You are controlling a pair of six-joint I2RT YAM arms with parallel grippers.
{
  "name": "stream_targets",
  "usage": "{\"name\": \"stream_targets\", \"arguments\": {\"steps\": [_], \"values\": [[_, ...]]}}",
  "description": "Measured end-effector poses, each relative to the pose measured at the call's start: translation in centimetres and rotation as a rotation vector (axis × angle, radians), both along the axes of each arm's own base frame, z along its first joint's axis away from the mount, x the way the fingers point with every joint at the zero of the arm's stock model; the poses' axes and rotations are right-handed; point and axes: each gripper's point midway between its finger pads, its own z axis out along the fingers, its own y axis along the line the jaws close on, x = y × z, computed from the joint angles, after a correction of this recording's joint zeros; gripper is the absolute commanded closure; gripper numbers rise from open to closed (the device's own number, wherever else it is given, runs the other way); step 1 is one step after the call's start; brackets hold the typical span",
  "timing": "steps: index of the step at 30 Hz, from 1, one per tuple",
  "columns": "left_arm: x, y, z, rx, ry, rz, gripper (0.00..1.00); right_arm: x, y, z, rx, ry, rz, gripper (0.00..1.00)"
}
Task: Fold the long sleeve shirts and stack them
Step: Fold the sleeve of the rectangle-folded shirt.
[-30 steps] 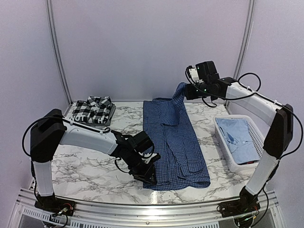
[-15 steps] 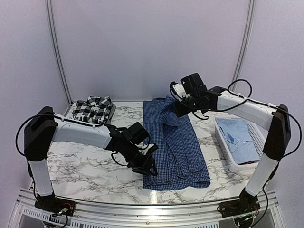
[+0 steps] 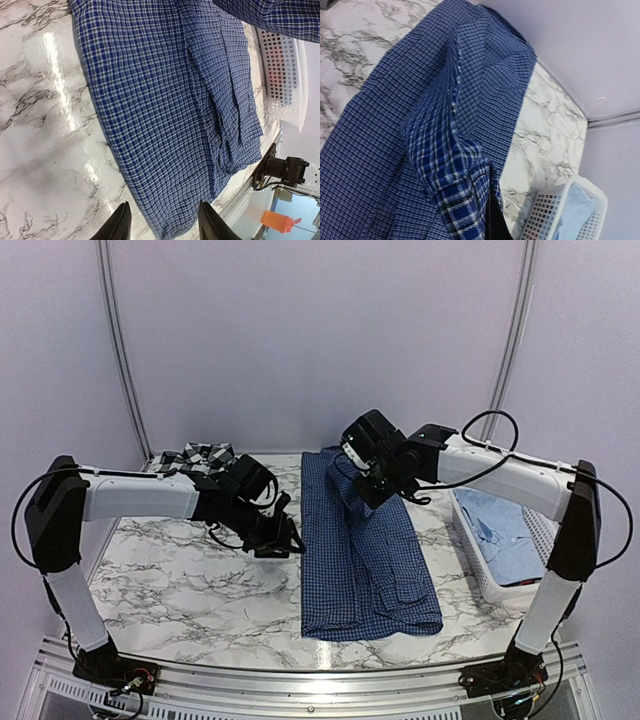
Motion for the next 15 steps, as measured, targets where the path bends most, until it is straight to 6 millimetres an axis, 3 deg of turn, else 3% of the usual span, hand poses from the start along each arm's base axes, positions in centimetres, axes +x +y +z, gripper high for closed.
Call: {"name": "stream_targets", "arguments": {"steps": [4,7,11,15], "values": [[1.8,-1.5,0.7,-0.042,-0.009,0.025,0.55,0.8,-1.7,1.5,-0.107,-0.063,-0.057,1.0],[3.4,-2.1,1.0,-0.07,-0.015,0.054,0.55,0.4,-1.8,1.0,-0.203,-0.075,-0.046,1.0],[5.1,-1.8,1.1,-0.088,-0.016,0.096,0.55,-1.3,-0.2,-1.7,-0.278,-0.04,0.023,1.0],[6.1,-1.3,1.0,-0.095,-0.017,0.121,0.55,-3.5,1.0,-5.6,-0.318,0.046,0.101,0.88]]}}
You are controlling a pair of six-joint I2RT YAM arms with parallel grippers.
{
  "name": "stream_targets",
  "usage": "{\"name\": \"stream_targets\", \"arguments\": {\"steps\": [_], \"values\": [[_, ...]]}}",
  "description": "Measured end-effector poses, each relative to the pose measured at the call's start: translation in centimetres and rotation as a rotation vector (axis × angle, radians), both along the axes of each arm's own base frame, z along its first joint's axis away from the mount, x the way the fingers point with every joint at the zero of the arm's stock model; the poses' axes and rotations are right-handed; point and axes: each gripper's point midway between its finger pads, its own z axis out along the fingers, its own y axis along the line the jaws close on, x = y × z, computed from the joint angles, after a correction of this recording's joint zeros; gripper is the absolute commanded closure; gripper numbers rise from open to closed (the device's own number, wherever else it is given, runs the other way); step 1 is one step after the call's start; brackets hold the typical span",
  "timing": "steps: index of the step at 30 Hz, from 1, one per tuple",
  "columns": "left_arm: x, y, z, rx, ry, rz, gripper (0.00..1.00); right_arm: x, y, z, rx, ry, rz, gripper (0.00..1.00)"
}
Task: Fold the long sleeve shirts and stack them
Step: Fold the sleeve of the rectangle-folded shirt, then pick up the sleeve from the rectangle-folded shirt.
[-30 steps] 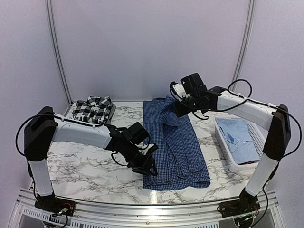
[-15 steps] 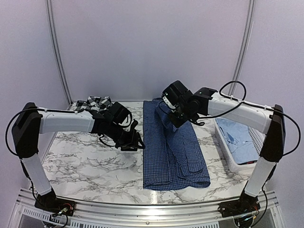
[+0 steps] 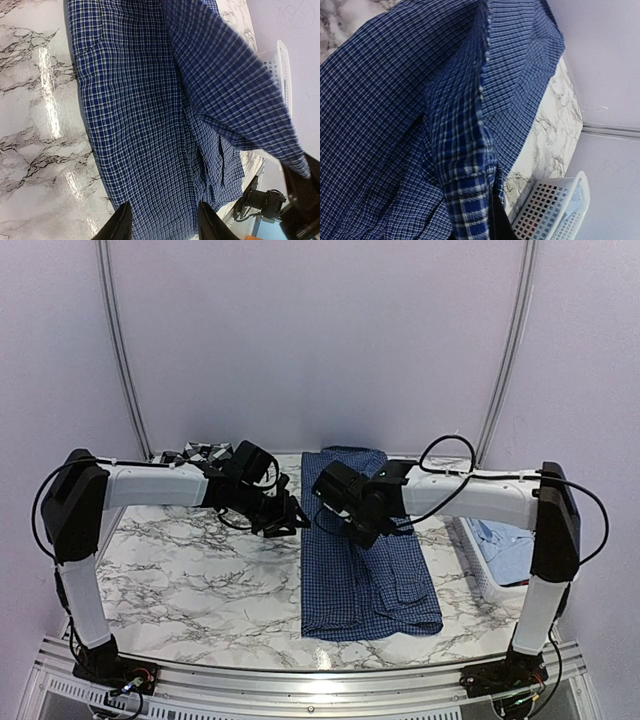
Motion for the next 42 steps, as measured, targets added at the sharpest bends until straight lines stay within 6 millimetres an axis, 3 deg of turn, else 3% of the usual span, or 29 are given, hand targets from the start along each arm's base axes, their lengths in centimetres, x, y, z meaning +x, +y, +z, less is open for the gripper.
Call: {"name": "stream_targets", "arguments": {"steps": [6,9,14,19,26,30,42], "values": [[0.2,-0.1,-0.5,-0.001,0.003,0.001,0.54,-3.1,1.1,-4.1,0.028,0.144,0.065,0.51],[0.0,0.0,-1.0,0.006,0.011,0.0,0.54,-4.7,1.7,-5.6,0.085,0.223,0.09,0.43],[-0.6,0.4,-2.3,0.022,0.031,-0.007,0.53,-5.9,2.2,-4.2,0.251,0.265,0.085,0.41],[-1.3,1.0,-3.7,0.039,0.046,-0.015,0.53,-4.0,0.8,-2.4,0.447,0.248,-0.01,0.41],[-2.0,1.6,-4.8,0.053,0.059,-0.018,0.52,-1.5,-3.8,-5.9,0.544,0.27,-0.198,0.43],[-2.3,1.8,-4.8,0.054,0.059,-0.018,0.52,-0.1,-5.6,-6.9,0.646,0.284,-0.307,0.45],[-2.4,1.9,-4.6,0.05,0.054,-0.018,0.52,0.0,-6.8,-9.3,0.885,0.354,-0.415,0.48]]}}
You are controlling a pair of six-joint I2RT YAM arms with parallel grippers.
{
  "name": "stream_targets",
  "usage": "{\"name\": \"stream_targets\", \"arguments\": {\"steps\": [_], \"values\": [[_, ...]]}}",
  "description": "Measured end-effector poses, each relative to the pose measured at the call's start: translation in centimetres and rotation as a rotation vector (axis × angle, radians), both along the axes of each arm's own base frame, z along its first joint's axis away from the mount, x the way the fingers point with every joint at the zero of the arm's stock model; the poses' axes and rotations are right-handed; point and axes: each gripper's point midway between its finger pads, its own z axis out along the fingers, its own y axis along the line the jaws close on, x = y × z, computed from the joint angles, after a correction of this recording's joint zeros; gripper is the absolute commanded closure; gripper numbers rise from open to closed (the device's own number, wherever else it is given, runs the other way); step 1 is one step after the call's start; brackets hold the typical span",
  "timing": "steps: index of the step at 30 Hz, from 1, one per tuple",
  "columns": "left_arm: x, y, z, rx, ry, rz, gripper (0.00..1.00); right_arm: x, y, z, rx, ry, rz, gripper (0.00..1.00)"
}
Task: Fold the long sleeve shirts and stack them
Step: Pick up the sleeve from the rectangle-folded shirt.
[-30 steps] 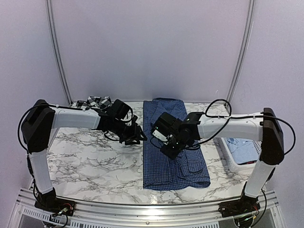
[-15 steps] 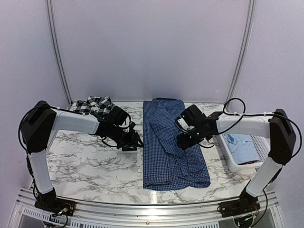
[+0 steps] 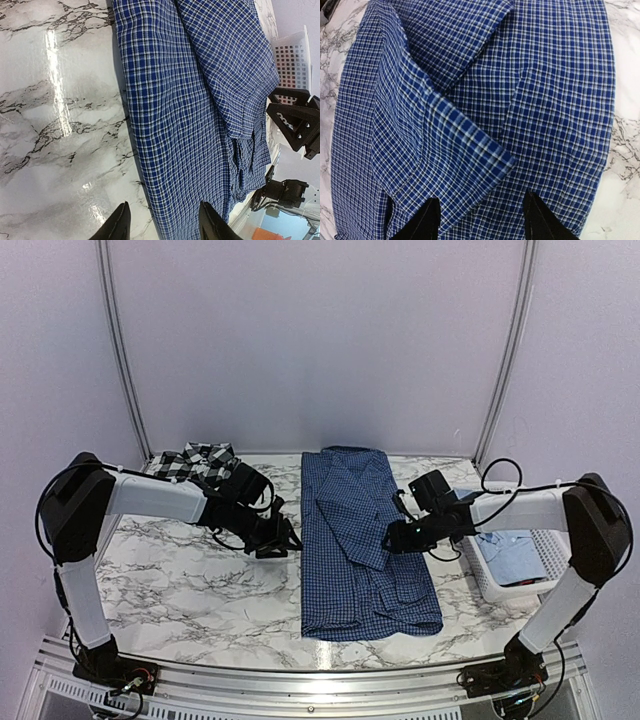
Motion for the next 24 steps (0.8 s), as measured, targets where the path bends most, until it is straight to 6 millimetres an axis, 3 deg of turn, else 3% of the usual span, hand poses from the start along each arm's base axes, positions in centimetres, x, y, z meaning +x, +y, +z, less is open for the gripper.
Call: {"name": "stream_targets", "arguments": {"steps": [7,14,18,24], "values": [[0.1,-0.1,0.1,-0.004,-0.004,0.001,0.52,2.0,1.6,1.3,0.099,-0.088,0.011,0.57],[0.1,-0.1,0.1,-0.005,-0.004,0.002,0.53,2.7,2.2,0.6,0.102,-0.083,0.021,0.89],[0.1,-0.1,0.2,-0.006,-0.004,0.003,0.53,4.0,3.0,2.7,0.086,-0.125,0.039,0.98],[0.2,-0.1,0.4,-0.01,-0.01,0.004,0.53,5.4,4.6,7.9,-0.007,-0.242,0.087,1.0]]}}
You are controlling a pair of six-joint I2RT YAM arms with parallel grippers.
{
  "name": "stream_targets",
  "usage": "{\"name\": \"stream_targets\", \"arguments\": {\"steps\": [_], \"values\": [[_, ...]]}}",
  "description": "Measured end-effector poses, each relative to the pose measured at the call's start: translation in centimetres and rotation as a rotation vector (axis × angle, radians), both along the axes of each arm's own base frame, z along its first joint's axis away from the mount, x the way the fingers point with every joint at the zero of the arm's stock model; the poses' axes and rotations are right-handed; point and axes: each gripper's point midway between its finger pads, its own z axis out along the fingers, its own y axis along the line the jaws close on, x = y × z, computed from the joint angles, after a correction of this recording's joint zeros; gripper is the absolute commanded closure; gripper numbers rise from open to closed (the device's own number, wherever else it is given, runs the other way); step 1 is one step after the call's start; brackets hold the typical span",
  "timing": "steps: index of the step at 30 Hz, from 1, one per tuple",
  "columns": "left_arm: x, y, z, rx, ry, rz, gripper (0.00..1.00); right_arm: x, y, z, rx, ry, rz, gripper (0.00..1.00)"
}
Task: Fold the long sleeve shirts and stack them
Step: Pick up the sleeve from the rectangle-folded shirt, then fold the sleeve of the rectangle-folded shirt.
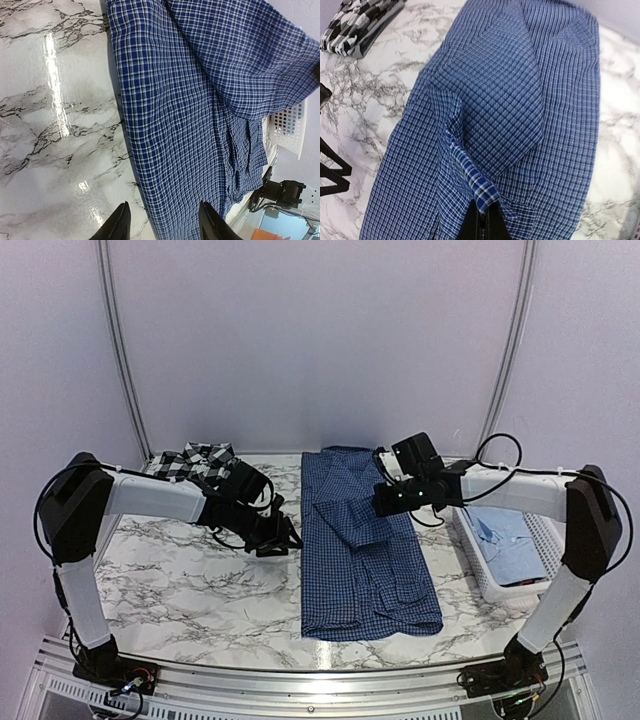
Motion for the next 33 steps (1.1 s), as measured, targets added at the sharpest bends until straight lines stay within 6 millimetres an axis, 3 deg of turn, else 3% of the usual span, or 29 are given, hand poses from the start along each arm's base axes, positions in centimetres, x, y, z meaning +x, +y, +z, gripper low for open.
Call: {"name": "stream_targets", "arguments": {"steps": [7,12,16,18,19,20,25,27,33], "values": [[0.1,-0.1,0.4,-0.008,-0.01,0.0,0.53,0.8,0.5,6.5,-0.22,-0.171,0.003,1.0],[0.1,-0.1,0.5,-0.01,-0.012,0.0,0.53,-0.9,2.6,9.3,-0.361,-0.272,0.082,1.0],[0.1,-0.1,0.6,-0.01,-0.013,0.0,0.53,-3.9,6.0,7.1,-0.455,-0.268,0.22,1.0],[0.1,-0.1,0.6,-0.01,-0.013,0.001,0.53,-5.3,7.4,4.9,-0.505,-0.242,0.286,1.0],[0.1,-0.1,0.6,-0.01,-0.013,0.001,0.53,-6.2,8.0,2.8,-0.547,-0.21,0.327,1.0],[0.1,-0.1,0.6,-0.01,-0.013,0.001,0.53,-6.7,8.5,2.3,-0.557,-0.206,0.346,0.99],[0.0,0.0,0.4,-0.008,-0.007,0.004,0.53,-10.3,10.3,-3.5,-0.591,-0.092,0.476,0.86],[0.0,0.1,0.3,-0.006,-0.004,0.007,0.52,-11.1,10.8,-4.3,-0.556,-0.055,0.502,0.79],[-0.4,0.9,-0.9,0.022,0.012,0.023,0.5,-12.1,13.4,-4.0,-0.392,-0.012,0.514,0.59]]}}
